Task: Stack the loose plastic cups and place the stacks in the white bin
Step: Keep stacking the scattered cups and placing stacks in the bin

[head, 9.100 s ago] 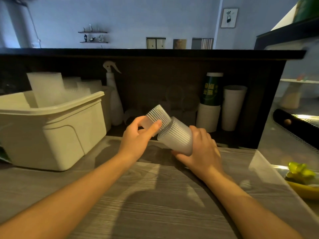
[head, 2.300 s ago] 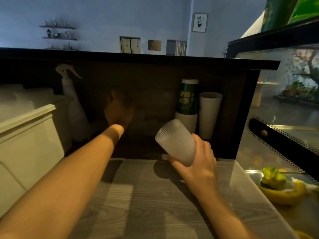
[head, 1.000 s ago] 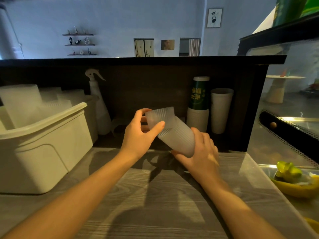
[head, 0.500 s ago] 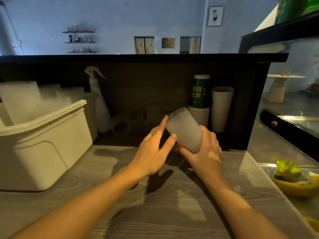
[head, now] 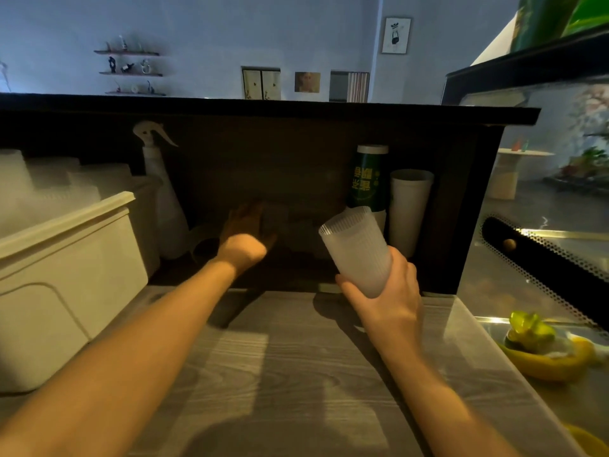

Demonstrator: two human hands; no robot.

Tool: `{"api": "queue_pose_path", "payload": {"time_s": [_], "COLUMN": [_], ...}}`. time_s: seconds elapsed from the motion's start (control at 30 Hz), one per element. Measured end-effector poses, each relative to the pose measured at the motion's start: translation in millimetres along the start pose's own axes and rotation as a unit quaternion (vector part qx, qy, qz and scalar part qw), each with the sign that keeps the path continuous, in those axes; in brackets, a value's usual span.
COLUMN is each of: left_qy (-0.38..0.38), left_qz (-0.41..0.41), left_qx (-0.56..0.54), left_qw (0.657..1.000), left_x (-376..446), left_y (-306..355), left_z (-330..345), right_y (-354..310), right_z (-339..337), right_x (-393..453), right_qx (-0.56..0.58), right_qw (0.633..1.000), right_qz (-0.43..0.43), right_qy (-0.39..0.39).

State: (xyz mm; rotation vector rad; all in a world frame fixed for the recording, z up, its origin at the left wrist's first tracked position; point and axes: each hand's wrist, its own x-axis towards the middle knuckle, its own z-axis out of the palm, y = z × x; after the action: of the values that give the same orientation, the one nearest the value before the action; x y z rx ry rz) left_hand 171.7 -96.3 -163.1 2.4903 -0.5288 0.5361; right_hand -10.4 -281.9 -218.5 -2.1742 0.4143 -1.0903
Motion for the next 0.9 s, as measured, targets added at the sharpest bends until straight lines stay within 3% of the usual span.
{"api": "queue_pose_path", "payload": {"time_s": [0.13, 0.4, 0.6, 0.67, 0.77, 0.9], "left_qy": [-0.012, -0.023, -0.025, 0.000, 0.045, 0.130], "left_qz": [-0.007, 0.052, 0.079, 0.089, 0.037, 0.003], "left_qx": [0.061, 0.155, 0.177, 0.144, -0.025, -0.167], "left_qw": [0.998, 0.986, 0.981, 0.986, 0.998, 0.977], "left_x": [26.4, 37.3, 45.4, 42.5, 29.6, 5.4], "left_y": [-1.6, -5.3, -2.5, -0.7, 5.2, -0.2], "left_z": [9.1, 17.0, 14.0, 11.7, 0.8, -22.4], "right_y": [-0.2, 1.3, 3.4, 3.2, 3.1, 2.2], "right_z": [1.0, 2.5, 2.8, 2.3, 1.0, 0.1], "right_x": [0.3, 1.3, 1.2, 1.2, 2.3, 2.7], "right_qx": [-0.001, -0.013, -0.015, -0.013, -0.011, -0.004], "right_qw": [1.000, 1.000, 1.000, 1.000, 1.000, 1.000], "right_qz": [-0.001, -0.011, -0.010, -0.011, -0.010, -0.002], "right_qy": [0.003, 0.002, 0.002, 0.004, 0.006, 0.004]}}
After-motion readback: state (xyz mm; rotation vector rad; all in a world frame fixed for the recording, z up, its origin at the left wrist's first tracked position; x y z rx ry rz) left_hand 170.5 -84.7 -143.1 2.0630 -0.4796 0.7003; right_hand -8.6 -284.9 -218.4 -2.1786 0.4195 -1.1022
